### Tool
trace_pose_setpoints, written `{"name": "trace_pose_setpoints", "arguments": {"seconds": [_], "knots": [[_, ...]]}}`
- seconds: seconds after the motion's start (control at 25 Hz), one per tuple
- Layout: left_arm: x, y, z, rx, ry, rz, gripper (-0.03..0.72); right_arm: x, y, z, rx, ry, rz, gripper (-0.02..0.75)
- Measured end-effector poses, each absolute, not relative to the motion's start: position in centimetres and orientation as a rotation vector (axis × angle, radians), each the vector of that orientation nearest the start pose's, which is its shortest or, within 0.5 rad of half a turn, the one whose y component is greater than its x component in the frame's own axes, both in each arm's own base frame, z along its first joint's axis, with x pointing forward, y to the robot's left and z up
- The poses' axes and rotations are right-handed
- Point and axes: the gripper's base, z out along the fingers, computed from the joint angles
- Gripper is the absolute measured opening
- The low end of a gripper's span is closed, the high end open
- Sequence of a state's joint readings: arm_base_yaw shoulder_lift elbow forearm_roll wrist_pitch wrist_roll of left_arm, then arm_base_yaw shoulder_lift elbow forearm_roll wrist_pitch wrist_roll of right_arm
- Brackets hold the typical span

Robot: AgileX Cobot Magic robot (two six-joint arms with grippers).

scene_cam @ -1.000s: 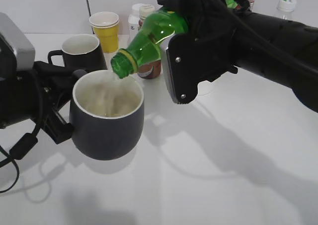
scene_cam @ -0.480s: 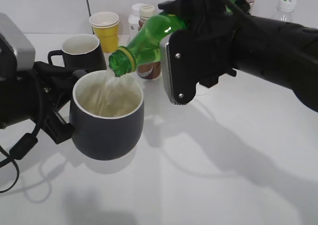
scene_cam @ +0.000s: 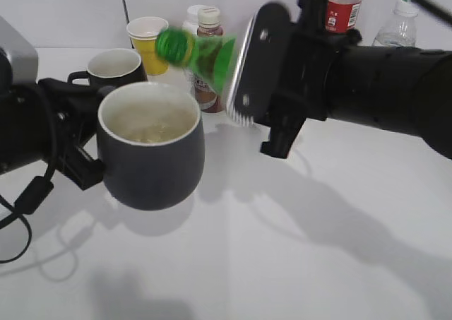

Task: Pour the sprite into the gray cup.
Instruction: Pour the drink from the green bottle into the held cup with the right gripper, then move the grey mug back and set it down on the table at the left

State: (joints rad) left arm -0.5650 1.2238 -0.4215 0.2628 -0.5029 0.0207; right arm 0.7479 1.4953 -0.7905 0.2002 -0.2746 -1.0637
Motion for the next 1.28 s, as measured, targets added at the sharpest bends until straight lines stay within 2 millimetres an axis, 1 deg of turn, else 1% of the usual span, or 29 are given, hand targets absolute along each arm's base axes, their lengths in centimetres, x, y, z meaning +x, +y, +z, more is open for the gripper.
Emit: {"name": "trace_pose_setpoints", "arguments": {"seconds": [0.04,0.12,0.2,0.28,0.36,0.48,0.56,0.64,0.72,0.88,1.04,1.12,1.28], "knots": [[19.0,-13.4,23.4,0.795,1.613,-0.34,0.05,23.7,21.4,24.9,-1.297,1.425,-0.062,0.431],[19.0,-13.4,23.6,0.782,1.604,-0.345,0.05,23.6,21.3,25.2,-1.107,1.569,0.11,0.431],[19.4,-13.3,23.4,0.743,1.613,-0.35,0.05,23.5,21.2,25.9,-0.95,1.633,0.243,0.431],[20.1,-12.9,23.1,0.683,1.631,-0.346,0.05,23.3,21.1,26.6,-0.814,1.643,0.356,0.431],[21.1,-12.3,22.5,0.612,1.652,-0.336,0.05,23.1,20.6,27.0,-0.713,1.615,0.42,0.431],[22.7,-11.4,21.1,0.516,1.673,-0.303,0.05,23.2,18.8,25.9,-0.587,1.644,0.463,0.431],[23.7,-10.8,20.2,0.471,1.676,-0.257,0.05,23.2,17.2,24.3,-0.515,1.692,0.46,0.431],[24.5,-10.3,18.9,0.425,1.695,-0.206,0.05,23.1,16.0,23.2,-0.478,1.712,0.446,0.431],[25.2,-10.0,17.8,0.374,1.711,-0.174,0.05,22.7,15.5,22.5,-0.473,1.714,0.441,0.431],[26.1,-9.5,15.5,0.277,1.737,-0.123,0.05,22.4,15.4,22.2,-0.474,1.7,0.442,0.431],[26.4,-9.3,13.4,0.263,1.795,-0.092,0.05,22.4,15.3,22.2,-0.47,1.695,0.442,0.431],[26.4,-9.3,12.6,0.273,1.82,-0.085,0.05,22.4,15.3,22.2,-0.47,1.694,0.442,0.431],[26.5,-9.3,12.4,0.275,1.809,-0.084,0.06,22.4,15.3,22.2,-0.468,1.693,0.443,0.431]]}}
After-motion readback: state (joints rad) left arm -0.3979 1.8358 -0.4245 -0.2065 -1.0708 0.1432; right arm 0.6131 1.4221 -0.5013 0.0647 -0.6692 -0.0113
